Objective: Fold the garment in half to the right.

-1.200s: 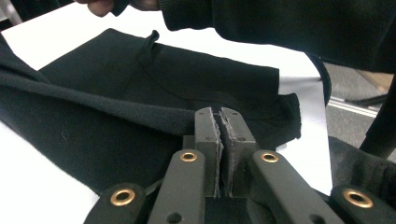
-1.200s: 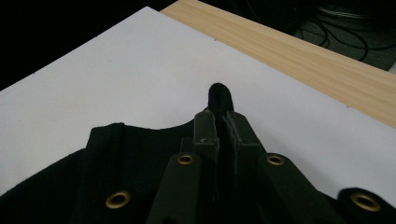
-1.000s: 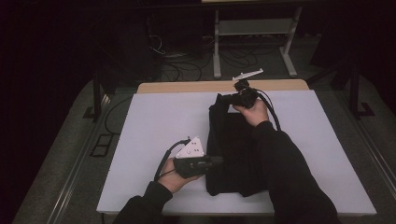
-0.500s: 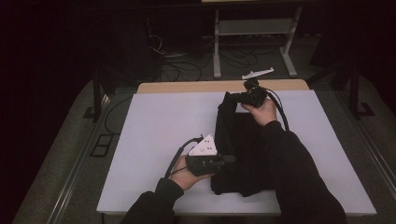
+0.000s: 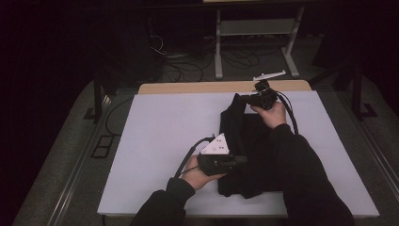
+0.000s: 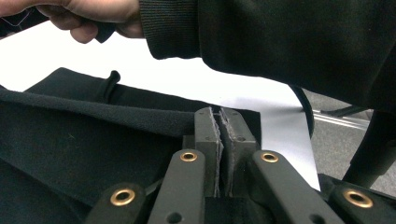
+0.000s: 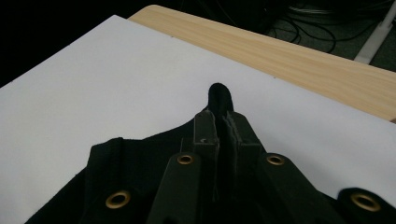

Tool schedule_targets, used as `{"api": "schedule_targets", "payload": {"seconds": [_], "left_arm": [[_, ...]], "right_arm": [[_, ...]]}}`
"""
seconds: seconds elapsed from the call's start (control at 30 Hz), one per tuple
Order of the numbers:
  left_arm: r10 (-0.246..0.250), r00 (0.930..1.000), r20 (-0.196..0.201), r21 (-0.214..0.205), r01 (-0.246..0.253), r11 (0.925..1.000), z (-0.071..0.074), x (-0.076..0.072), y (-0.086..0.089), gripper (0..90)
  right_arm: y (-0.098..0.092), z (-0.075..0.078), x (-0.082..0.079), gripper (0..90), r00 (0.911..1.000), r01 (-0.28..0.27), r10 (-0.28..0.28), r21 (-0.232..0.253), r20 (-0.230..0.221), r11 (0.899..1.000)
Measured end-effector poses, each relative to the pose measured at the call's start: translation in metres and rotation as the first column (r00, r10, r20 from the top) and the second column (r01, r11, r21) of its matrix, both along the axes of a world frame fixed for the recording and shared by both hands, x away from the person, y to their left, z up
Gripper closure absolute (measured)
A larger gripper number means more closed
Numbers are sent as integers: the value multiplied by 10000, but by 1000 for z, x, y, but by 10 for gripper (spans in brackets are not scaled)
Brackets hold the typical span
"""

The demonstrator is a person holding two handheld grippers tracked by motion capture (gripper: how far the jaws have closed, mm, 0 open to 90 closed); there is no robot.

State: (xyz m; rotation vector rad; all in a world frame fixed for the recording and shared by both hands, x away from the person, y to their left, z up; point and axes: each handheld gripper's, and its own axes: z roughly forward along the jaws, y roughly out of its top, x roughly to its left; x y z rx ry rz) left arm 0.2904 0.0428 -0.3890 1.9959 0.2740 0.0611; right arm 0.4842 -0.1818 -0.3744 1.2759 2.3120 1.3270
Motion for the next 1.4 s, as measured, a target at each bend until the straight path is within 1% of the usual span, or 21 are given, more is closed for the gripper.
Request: {"api": "schedule_targets", "payload": {"seconds": [0.13,0.53,0.67,0.77,1.07,1.4], "left_arm": [[-70,9999,-106,-56,69,10000,-4,1,-8,851],[-271,9990,-353,-32,270,9996,-15,2,-30,851],[-338,9984,-444,1,338,9994,-18,2,-36,851],[-385,9980,-502,-57,383,9993,-20,2,-40,851],[-420,9970,-648,-68,416,9991,-25,3,-49,851],[-519,9961,-711,73,526,9986,-29,3,-62,851]], "right_arm": [[-9,-4,-1,822,9999,100,-99,132,-83,9999],[-34,-20,-3,823,9987,418,-405,417,-317,9983],[-41,-23,-4,823,9981,511,-496,418,-355,9978],[-47,-26,-5,823,9973,609,-593,385,-427,9974],[-58,-29,-8,822,9965,748,-732,389,-403,9964],[-72,-41,-9,820,9931,1000,-984,224,-638,9947]]}}
